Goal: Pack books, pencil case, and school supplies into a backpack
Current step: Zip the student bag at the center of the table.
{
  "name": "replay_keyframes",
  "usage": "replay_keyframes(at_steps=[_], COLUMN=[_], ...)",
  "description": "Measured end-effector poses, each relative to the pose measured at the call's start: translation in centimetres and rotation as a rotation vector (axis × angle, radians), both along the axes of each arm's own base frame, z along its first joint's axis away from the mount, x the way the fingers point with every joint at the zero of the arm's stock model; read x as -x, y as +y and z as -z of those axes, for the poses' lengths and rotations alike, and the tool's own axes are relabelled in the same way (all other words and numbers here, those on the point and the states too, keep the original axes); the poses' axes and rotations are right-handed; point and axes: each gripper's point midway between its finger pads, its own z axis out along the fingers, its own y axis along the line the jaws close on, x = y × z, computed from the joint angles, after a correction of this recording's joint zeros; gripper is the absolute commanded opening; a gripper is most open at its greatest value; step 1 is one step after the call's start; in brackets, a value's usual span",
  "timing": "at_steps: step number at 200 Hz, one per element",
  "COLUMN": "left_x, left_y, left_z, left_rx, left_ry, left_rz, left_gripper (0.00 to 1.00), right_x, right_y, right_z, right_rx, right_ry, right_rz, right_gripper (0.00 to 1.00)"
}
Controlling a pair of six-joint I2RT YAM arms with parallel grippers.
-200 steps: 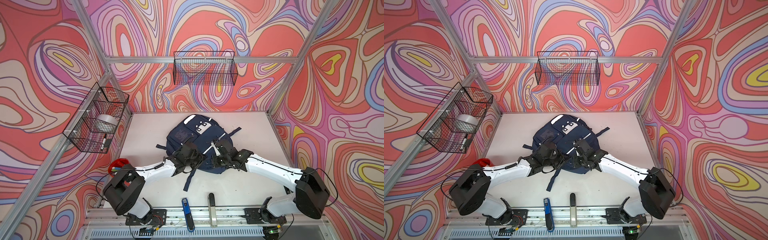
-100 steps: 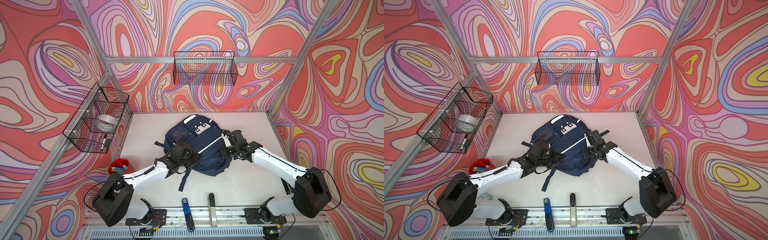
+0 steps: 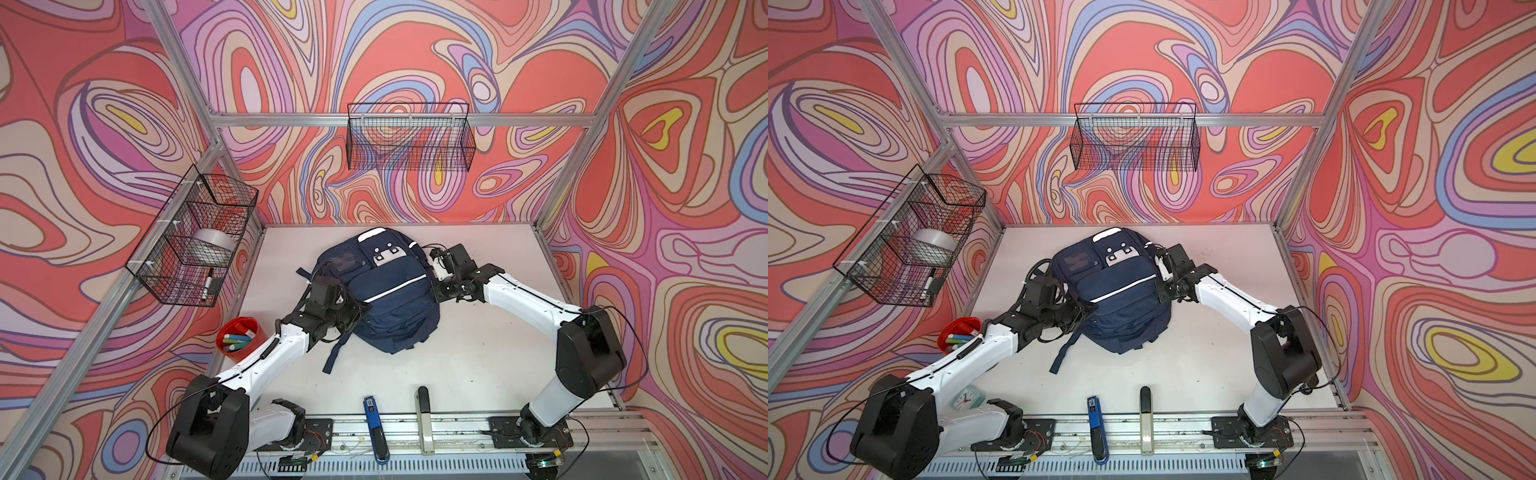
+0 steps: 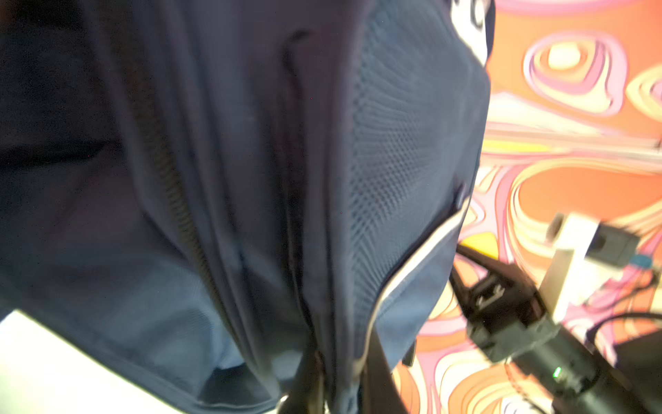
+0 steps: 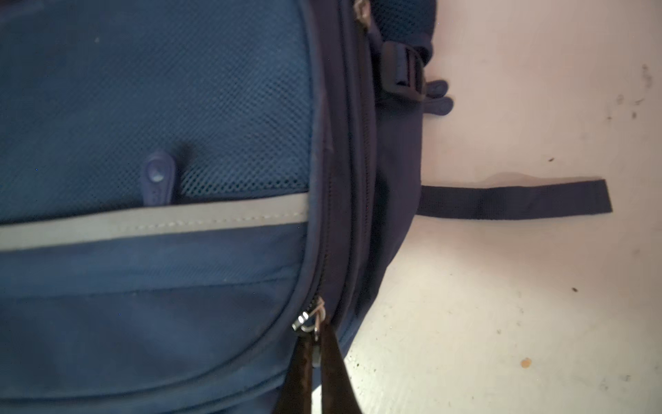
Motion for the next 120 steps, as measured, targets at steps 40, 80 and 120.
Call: replay_keyframes(at_steps=[40, 80, 120], left_x=[-2.3, -4.6, -3.9], left_y=[2.5, 5.0, 8.3], left_z=[0.4, -0.2, -4.3], left_rx=[-0.052, -0.104, -0.209], left_ry=[-0.007, -0.03, -0.088], left_rz=[-0.052, -0.116, -0.204], left_gripper=[0.42, 0.63, 0.63], right_x=[3.9, 7.2, 8.2], right_y=[2.5, 6.8, 9.9], right_z=[1.8, 1.6, 1.1], right_rx=[0.033, -0.016, -0.086], right_ry=[0.037, 0.054, 0.075], right_rz=[-0.042, -0.088, -0.102], right_gripper=[0.0, 0.0, 0.0])
